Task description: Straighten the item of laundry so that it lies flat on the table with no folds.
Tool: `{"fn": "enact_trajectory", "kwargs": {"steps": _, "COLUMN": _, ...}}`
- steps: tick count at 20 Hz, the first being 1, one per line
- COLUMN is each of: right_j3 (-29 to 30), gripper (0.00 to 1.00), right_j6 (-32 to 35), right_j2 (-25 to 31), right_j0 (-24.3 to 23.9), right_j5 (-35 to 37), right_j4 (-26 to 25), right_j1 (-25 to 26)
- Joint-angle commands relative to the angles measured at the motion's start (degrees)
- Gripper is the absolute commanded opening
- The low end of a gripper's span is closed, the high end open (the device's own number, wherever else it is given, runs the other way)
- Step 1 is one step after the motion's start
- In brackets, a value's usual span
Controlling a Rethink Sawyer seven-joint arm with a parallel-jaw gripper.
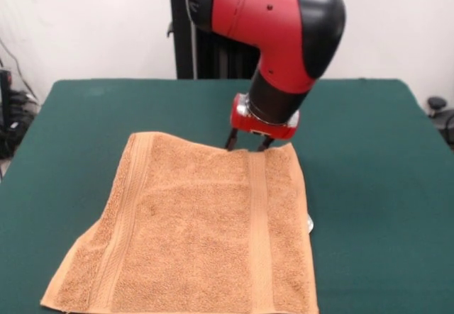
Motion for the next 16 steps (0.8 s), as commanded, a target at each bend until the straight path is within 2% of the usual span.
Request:
{"fn": "enact_trajectory", "kwargs": {"steps": 1, "right_j3": -6.35, "gripper": 1.00, "right_j6": 21.68, "right_j2": 2.11, "right_j0": 4.10, "right_j5": 0.74, "right_j4": 6.98, "right_j1": 4.28}}
{"fn": "enact_trajectory", "kwargs": {"steps": 10, "right_j3": -5.93, "gripper": 1.00, "right_j6": 20.08, "right_j2": 2.40, "right_j0": 4.23, "right_j5": -2.39, "right_j4": 8.84, "right_j1": 4.69}}
{"fn": "enact_trajectory", "kwargs": {"steps": 12, "right_j3": -6.56, "gripper": 1.00, "right_j6": 21.08, "right_j2": -0.60, "right_j0": 5.88, "right_j5": 1.44, "right_j4": 8.29, "right_j1": 4.17}}
{"fn": "enact_trajectory", "kwargs": {"steps": 16, "right_j3": -0.92, "gripper": 1.00, "right_j6": 16.81, "right_j2": -3.66, "right_j0": 6.36, "right_j5": 9.03, "right_j4": 6.00, "right_j1": -4.20}}
